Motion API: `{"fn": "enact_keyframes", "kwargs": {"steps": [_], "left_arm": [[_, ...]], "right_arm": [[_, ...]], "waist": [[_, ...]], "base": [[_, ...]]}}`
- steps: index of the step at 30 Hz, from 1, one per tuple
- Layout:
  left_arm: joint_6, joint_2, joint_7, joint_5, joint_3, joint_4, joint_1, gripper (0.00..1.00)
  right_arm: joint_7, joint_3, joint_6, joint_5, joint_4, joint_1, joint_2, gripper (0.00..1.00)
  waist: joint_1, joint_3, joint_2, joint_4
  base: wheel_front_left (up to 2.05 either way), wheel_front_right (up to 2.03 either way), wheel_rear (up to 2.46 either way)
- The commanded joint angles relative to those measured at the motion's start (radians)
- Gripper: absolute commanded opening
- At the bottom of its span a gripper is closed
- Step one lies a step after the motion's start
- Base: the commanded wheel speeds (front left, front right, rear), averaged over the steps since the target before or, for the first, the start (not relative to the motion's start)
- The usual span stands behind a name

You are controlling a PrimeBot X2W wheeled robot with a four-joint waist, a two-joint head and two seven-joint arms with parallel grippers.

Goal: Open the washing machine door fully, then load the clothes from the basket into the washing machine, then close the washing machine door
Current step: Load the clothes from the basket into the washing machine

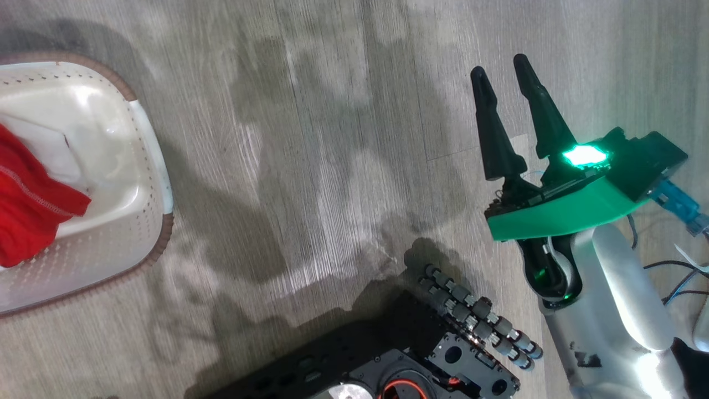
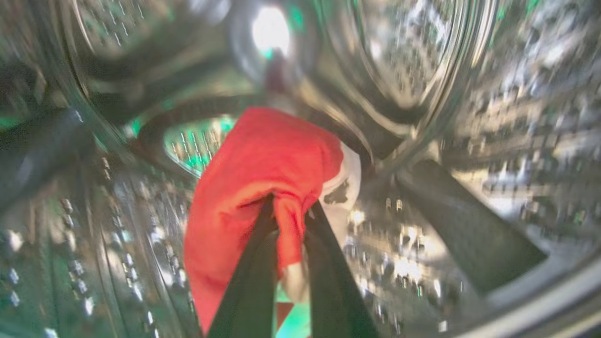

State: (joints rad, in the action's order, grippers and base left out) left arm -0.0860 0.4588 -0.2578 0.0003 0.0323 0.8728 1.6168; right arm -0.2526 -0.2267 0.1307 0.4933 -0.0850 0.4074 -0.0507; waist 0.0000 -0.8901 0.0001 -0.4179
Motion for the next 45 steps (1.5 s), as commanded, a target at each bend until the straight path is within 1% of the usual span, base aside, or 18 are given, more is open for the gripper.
{"fn": "enact_keyframes", "kwargs": {"steps": [1,5,9,10,11,12,20,26,34,45], "left_arm": [[-0.005,0.04,-0.003,0.008,0.008,-0.004,0.024,0.0],[-0.013,0.043,-0.003,0.017,0.034,0.065,0.056,0.0],[-0.012,0.041,-0.004,0.014,0.043,0.094,0.082,0.0],[-0.009,0.041,-0.004,0.014,0.045,0.094,0.085,0.33],[-0.007,0.041,-0.004,0.013,0.047,0.092,0.087,0.76],[-0.006,0.04,-0.004,0.011,0.047,0.092,0.086,1.0],[-0.002,0.034,-0.004,-0.005,0.053,0.081,0.061,1.0],[-0.005,0.013,-0.004,-0.023,0.061,0.055,0.004,1.0],[-0.012,-0.05,-0.004,-0.073,0.054,-0.011,-0.141,1.0],[-0.022,-0.149,-0.004,-0.13,0.031,-0.129,-0.424,1.0]], "right_arm": [[-0.009,-0.013,0.0,0.005,0.026,-0.025,0.0,1.0],[-0.009,-0.018,0.0,0.008,0.026,-0.023,0.0,1.0],[-0.009,-0.023,0.0,0.013,0.024,-0.017,0.0,1.0],[-0.009,-0.024,0.0,0.014,0.024,-0.016,0.0,1.0],[-0.009,-0.023,0.0,0.015,0.023,-0.015,0.0,1.0],[-0.009,-0.023,0.0,0.015,0.022,-0.014,0.0,1.0],[-0.009,-0.01,0.0,0.008,0.018,-0.009,0.0,1.0],[-0.009,0.016,0.0,-0.016,0.016,-0.009,0.0,1.0],[-0.009,0.059,0.0,-0.073,0.016,-0.02,0.0,1.0],[-0.009,0.12,0.0,-0.158,0.004,-0.067,-0.005,1.0]], "waist": [[0.0,-0.003,-0.0001,0.0],[0.0,-0.013,-0.0001,0.001],[0.0,-0.016,-0.0001,-0.002],[0.0,-0.016,-0.0001,-0.002],[0.0,-0.015,-0.0001,-0.002],[0.0,-0.014,-0.0001,-0.002],[0.0,0.007,-0.0001,0.007],[0.0,0.048,-0.0001,0.032],[0.0,0.144,-0.0001,0.094],[0.0,0.318,-0.0001,0.197]], "base": [[0.0,0.0,0.0],[0.0,0.0,0.0],[0.0,0.0,0.0],[0.0,0.0,0.0],[0.0,0.0,0.0],[0.0,0.0,0.0],[0.0,0.0,0.0],[0.0,0.0,0.0],[0.0,0.0,0.0],[0.0,0.0,0.0]]}}
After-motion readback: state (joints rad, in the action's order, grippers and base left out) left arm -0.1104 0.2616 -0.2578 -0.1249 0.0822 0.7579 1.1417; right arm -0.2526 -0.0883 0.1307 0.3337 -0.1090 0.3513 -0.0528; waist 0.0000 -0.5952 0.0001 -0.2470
